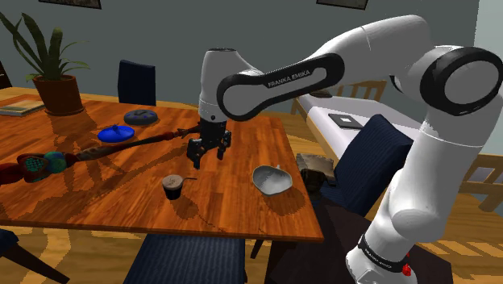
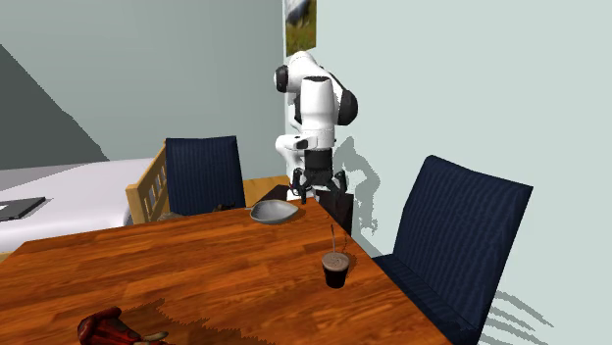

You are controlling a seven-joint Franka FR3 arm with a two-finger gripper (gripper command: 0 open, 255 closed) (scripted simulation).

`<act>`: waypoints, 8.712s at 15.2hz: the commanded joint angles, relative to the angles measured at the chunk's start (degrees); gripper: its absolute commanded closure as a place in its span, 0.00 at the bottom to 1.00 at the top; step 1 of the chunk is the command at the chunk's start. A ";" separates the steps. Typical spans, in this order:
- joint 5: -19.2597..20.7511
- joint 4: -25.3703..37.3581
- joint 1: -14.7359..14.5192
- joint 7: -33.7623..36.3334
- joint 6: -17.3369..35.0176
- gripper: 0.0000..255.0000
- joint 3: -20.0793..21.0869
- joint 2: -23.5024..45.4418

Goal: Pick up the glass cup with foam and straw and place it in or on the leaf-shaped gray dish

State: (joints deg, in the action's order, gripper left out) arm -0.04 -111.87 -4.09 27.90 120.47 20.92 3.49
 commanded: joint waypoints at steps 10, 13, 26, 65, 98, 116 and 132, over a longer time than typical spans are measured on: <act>9.89 18.71 -6.02 7.20 2.22 0.00 -0.23 21.11; 10.39 18.08 -6.22 7.50 3.94 0.00 -0.48 22.27; 10.84 17.64 -6.40 7.77 5.38 1.00 -0.72 23.32; 21.88 49.81 -21.45 26.17 -27.97 0.00 -6.96 41.28; 23.64 18.09 -17.28 24.00 -6.93 0.00 -3.76 24.63; 23.99 17.12 -16.95 24.34 -5.85 1.00 -3.63 24.83; 21.72 22.91 -16.83 21.15 -14.96 1.00 -2.71 20.89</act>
State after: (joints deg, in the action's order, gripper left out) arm 21.81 -89.33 -20.89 49.20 106.12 18.14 24.63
